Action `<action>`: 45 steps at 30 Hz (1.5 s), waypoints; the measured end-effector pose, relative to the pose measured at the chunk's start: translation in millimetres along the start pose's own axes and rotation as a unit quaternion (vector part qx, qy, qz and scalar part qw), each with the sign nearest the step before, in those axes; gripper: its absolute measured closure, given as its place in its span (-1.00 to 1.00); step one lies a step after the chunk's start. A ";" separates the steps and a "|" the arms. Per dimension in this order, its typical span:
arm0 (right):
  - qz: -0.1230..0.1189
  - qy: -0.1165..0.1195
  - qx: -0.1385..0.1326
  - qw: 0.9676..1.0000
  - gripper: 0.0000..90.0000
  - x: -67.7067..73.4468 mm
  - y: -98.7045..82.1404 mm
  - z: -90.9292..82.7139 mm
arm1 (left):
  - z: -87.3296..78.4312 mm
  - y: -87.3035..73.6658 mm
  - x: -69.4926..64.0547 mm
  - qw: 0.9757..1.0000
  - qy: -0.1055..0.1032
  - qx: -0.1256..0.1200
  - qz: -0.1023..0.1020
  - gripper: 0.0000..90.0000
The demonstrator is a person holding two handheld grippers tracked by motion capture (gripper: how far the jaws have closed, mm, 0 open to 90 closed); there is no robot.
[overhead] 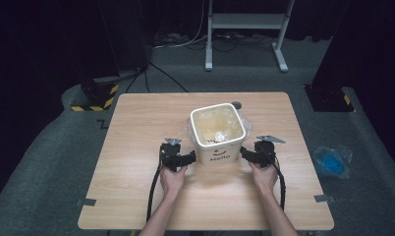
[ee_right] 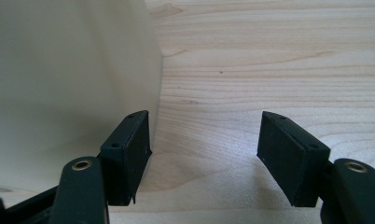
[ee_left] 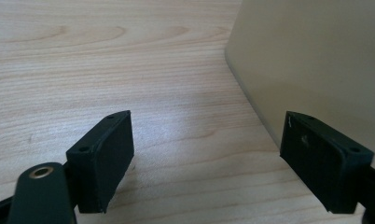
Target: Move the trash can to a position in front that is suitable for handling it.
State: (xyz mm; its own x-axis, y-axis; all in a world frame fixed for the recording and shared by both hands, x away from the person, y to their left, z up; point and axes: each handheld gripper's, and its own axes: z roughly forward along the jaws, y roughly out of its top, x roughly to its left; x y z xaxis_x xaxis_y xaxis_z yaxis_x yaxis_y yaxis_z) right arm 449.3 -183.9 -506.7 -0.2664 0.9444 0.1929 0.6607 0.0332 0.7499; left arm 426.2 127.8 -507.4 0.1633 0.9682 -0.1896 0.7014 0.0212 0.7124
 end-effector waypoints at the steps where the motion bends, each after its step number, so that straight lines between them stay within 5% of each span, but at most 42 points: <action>1: 0.000 0.000 0.000 1.000 -0.23 0.0 0.0 0.0 | 0.0 0.0 0.0 1.000 0.000 0.000 0.000 -0.61; 9: -0.022 0.004 -0.004 1.000 -0.22 6.5 -0.9 -1.8 | 2.7 5.9 3.9 1.000 -0.013 -0.001 -0.006 -0.60; 23: -0.052 0.036 -0.012 0.998 -0.22 26.3 -6.1 -4.2 | -0.2 6.0 21.0 1.000 -0.005 0.008 0.006 -0.53; 45: -0.060 0.057 -0.008 0.997 -0.22 40.3 -10.6 -2.2 | -2.5 5.2 36.6 1.000 0.006 0.014 0.004 -0.52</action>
State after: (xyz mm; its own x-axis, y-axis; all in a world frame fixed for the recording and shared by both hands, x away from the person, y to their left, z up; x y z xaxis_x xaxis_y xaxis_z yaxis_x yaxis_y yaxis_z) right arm 430.0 -146.9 -505.4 -0.4214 0.8906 0.1711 0.6077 0.1373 0.7822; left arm 434.1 163.9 -509.0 0.1617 0.9710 -0.1759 0.7190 0.0061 0.6950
